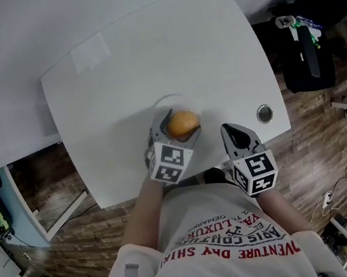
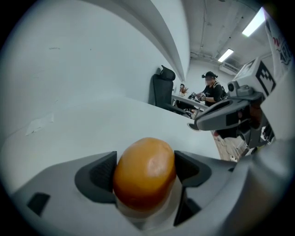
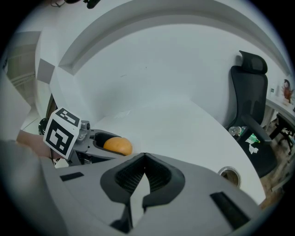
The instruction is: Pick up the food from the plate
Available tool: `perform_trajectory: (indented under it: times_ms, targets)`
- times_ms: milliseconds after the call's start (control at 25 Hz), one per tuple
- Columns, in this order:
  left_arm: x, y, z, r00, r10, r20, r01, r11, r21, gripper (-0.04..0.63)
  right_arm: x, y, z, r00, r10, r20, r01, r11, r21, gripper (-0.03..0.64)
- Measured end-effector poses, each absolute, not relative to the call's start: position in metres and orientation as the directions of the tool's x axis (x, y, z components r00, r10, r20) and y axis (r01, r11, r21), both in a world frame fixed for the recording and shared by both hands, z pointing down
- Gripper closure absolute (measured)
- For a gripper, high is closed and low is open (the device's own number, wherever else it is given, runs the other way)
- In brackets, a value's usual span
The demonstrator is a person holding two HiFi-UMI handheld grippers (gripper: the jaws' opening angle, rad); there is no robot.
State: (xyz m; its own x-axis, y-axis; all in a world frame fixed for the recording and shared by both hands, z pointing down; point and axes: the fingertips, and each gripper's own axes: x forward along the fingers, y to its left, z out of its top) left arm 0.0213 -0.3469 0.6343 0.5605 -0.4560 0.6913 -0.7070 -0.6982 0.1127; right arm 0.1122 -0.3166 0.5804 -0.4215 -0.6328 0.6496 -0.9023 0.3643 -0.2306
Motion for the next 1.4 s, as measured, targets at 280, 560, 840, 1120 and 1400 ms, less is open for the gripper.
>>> perform_trajectory:
  times_ms: [280, 560, 840, 1120, 1400]
  targets:
    - [0.016, -0.35, 0.632, 0.548, -0.483, 0.684, -0.739, -0.663, 0.124, 0.207, 0.115, -0.312, 0.579, -0.422, -0.631, 0.651, -0.901, 0.369, -0.228, 0.606]
    - [0.009, -0.355, 0.589, 0.524, -0.587, 0.617, -0.785, -0.615, 0.081, 0.208, 0.113, -0.315, 0.56, -0.437, -0.658, 0.613, -0.894, 0.394, -0.215, 0.606]
    - [0.002, -0.355, 0.51, 0.502, -0.717, 0.483, -0.825, -0.564, 0.02, 0.209, 0.108, -0.32, 0.516, -0.458, -0.712, 0.532, -0.884, 0.425, -0.192, 0.606]
    - [-0.018, -0.352, 0.433, 0.447, -0.827, 0.341, -0.871, -0.489, -0.042, 0.207, 0.101, -0.33, 0.459, -0.464, -0.788, 0.405, -0.884, 0.442, -0.152, 0.606]
    - [-0.05, -0.34, 0.375, 0.376, -0.899, 0.222, -0.914, -0.399, -0.068, 0.209, 0.079, -0.335, 0.4, -0.519, -0.816, 0.253, -0.853, 0.511, -0.104, 0.606]
